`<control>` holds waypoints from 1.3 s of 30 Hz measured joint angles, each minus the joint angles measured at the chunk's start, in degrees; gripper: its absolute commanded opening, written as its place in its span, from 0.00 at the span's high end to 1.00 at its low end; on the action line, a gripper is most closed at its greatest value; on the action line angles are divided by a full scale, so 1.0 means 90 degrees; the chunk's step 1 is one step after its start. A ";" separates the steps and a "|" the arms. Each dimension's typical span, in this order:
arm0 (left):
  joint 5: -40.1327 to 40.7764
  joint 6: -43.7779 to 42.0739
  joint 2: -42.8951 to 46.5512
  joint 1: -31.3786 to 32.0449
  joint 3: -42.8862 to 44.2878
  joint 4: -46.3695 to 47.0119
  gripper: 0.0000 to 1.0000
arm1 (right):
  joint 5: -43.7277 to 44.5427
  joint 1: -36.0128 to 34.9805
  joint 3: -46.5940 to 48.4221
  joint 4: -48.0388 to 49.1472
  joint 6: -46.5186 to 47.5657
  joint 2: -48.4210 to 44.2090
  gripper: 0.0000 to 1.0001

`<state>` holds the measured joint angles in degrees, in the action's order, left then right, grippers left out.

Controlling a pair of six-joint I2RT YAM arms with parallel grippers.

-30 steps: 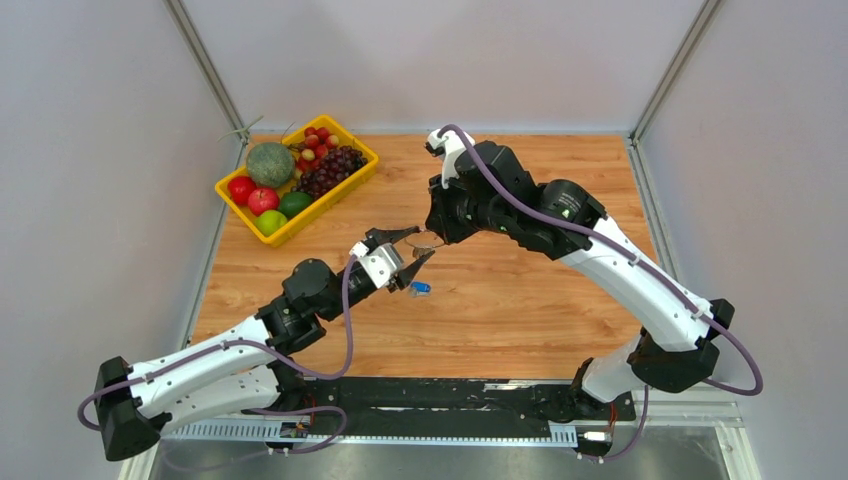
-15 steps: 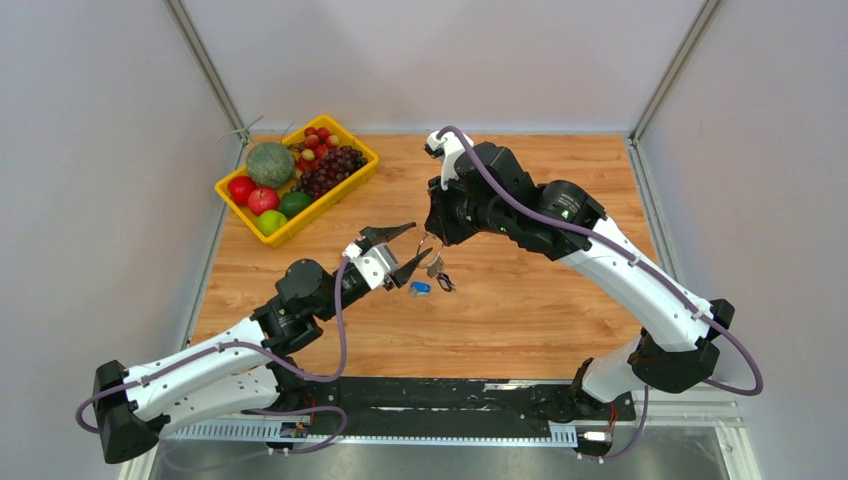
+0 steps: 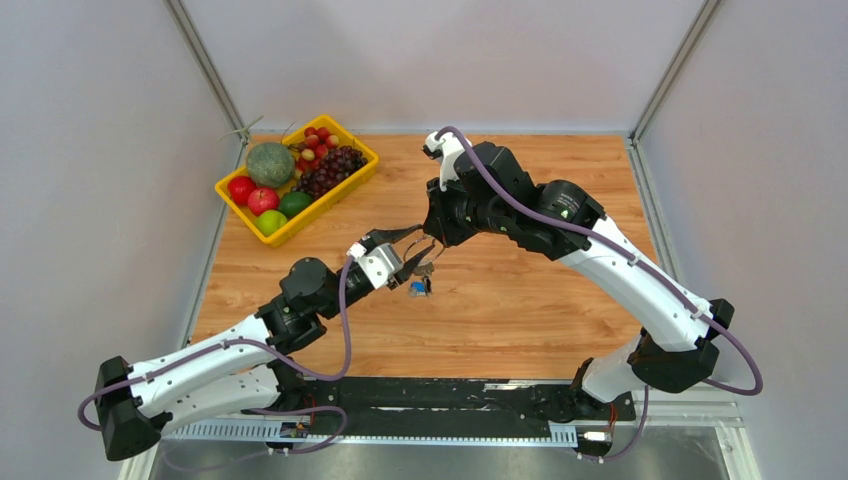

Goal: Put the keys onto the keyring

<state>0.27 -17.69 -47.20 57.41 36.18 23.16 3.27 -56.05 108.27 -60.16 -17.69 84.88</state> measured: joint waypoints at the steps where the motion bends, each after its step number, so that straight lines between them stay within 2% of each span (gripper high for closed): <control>1: -0.0002 -0.0007 -0.0012 0.0000 0.0000 0.0029 0.51 | -0.0017 0.0000 0.0000 0.0000 -0.0002 0.0000 1.00; 22: 0.0024 -0.0083 -0.0158 0.0000 0.0000 0.0189 0.57 | -0.0041 0.0000 0.0012 0.0002 -0.0002 0.0000 1.00; 39: 0.0180 -0.0085 -0.0100 0.0000 -0.0002 0.0248 0.58 | -0.0041 0.0000 0.0029 0.0010 -0.0005 0.0000 1.00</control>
<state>1.89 -18.46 -48.10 57.41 36.16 25.39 2.90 -56.05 108.53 -60.07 -17.74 84.88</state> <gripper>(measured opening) 0.431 0.008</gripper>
